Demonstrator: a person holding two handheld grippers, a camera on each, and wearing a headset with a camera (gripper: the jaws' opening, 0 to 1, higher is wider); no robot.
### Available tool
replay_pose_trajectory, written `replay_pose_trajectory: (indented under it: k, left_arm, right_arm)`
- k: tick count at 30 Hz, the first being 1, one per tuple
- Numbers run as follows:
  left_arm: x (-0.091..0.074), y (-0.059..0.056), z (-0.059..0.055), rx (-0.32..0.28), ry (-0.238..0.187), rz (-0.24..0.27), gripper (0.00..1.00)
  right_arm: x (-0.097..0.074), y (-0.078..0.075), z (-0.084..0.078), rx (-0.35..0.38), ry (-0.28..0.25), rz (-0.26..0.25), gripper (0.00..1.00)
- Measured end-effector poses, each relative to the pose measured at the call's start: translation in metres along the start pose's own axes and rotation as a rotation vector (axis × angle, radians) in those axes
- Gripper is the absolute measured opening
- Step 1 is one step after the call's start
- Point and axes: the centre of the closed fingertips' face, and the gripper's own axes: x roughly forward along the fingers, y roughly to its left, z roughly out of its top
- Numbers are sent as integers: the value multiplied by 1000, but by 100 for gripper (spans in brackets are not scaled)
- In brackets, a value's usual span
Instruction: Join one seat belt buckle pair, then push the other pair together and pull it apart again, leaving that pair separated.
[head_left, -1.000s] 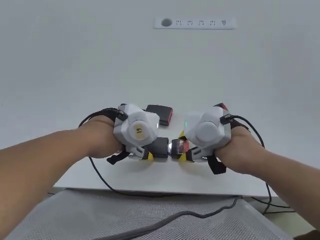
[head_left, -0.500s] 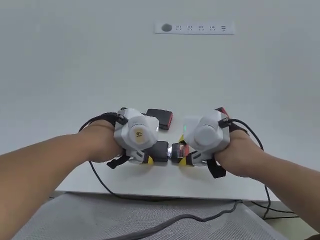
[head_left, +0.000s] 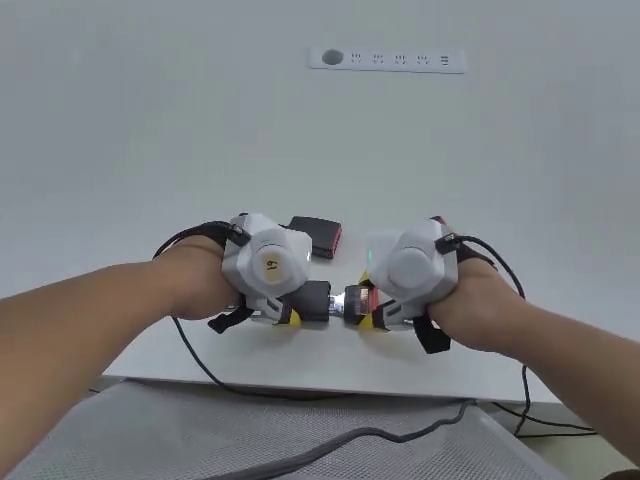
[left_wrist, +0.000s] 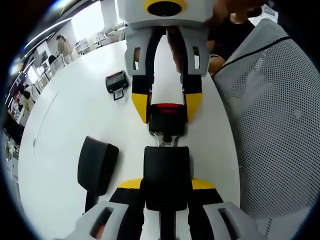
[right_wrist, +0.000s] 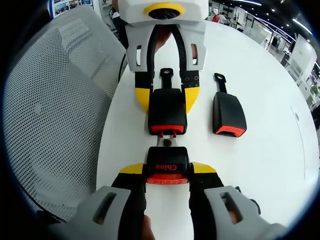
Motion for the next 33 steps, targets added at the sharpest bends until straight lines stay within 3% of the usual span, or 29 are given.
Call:
replay_pose_trajectory:
  k: [22,33]
  left_arm:
    - [-4,-5,6,3,-5,0,33]
    - [-4,-4,6,2,0,-1,33]
  right_arm:
    - [-13,5,-12,72,-31,4,32]
    - [-24,9,-36,51,-3,-11,32]
